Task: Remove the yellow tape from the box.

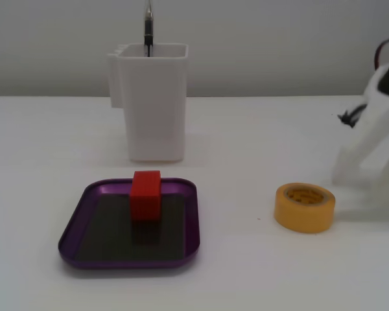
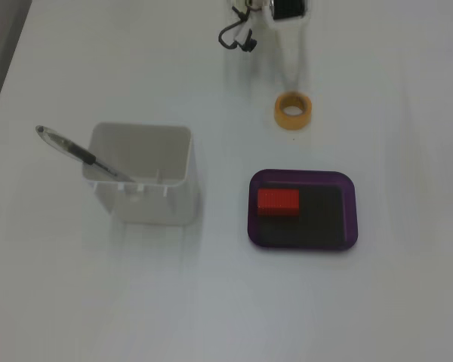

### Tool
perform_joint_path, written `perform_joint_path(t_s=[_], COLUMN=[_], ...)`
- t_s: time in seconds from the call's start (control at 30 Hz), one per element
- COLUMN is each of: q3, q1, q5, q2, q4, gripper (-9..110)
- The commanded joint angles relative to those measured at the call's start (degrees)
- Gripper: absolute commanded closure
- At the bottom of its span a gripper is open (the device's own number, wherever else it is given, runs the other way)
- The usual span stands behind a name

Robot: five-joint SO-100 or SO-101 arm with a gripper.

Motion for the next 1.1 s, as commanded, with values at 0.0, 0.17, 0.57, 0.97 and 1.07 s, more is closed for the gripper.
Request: perform_joint_path(t_s=[0.0,0.17,0.57,0.97,1.07], q3=[3.4,4.2,5.0,5.1,5.1], q1=[-0.2,-0.2,-0.2,-0.2,-0.4], q5=[0.4,0.4,0.6,0.1,-0.1], q2=[8.0,7.4,7.2,7.2,7.2], q4=[-0.9,-0.9,-0.5,-0.5,-0.5], gripper=[87,88,101,102,102])
